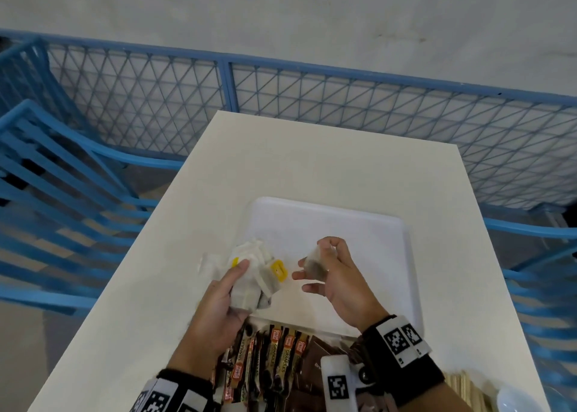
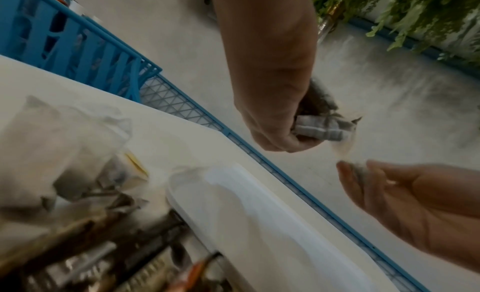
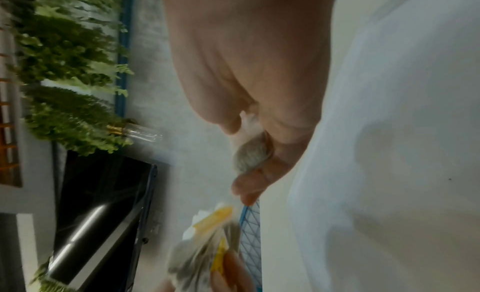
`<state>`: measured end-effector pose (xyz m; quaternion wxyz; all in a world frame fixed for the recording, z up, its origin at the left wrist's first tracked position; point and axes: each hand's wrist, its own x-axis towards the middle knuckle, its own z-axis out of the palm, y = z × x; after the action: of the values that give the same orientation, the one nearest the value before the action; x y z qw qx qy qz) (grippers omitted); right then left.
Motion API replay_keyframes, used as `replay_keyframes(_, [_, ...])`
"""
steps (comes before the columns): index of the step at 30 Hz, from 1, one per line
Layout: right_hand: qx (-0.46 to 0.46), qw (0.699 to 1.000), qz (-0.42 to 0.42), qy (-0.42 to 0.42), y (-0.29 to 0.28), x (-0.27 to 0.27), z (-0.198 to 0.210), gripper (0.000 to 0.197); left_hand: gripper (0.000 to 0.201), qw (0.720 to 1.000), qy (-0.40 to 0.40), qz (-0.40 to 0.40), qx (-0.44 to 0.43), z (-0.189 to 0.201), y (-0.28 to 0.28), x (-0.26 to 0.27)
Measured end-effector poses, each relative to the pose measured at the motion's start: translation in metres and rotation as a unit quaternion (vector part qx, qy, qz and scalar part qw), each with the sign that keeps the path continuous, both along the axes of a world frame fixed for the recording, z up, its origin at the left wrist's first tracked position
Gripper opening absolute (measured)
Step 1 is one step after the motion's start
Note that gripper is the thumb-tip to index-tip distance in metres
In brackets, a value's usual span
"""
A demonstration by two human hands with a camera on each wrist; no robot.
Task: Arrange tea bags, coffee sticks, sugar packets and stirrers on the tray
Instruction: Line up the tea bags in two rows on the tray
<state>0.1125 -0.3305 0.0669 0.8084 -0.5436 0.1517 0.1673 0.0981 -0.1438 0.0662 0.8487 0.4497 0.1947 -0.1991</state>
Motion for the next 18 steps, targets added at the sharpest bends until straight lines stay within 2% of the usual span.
replay_keyframes(2, [0.054, 0.997, 0.008, 0.051, 0.004, 0.009, -0.005, 0.017, 0.035, 1.000, 0.008, 0.014, 0.006, 0.000, 0.007, 0.008])
replay_keyframes(5, [0.084, 0.993, 0.012, 0.083, 0.010, 0.020, -0.017, 0.041, 0.034, 0.999, 0.019, 0.025, 0.007, 0.000, 0.015, 0.019])
replay_keyframes(9, [-0.043, 0.998, 0.011, 0.053, 0.019, 0.036, -0.027, 0.046, 0.028, 0.998, 0.020, 0.045, -0.045, 0.000, 0.024, 0.028])
replay_keyframes(12, [-0.182, 0.983, 0.002, 0.037, 0.025, 0.057, -0.033, 0.046, 0.032, 0.996, 0.021, 0.055, -0.070, -0.002, 0.030, 0.034])
replay_keyframes(18, [-0.203, 0.977, -0.046, 0.036, 0.046, 0.122, -0.057, 0.025, 0.028, 0.993, 0.042, 0.083, -0.072, -0.010, 0.044, 0.044])
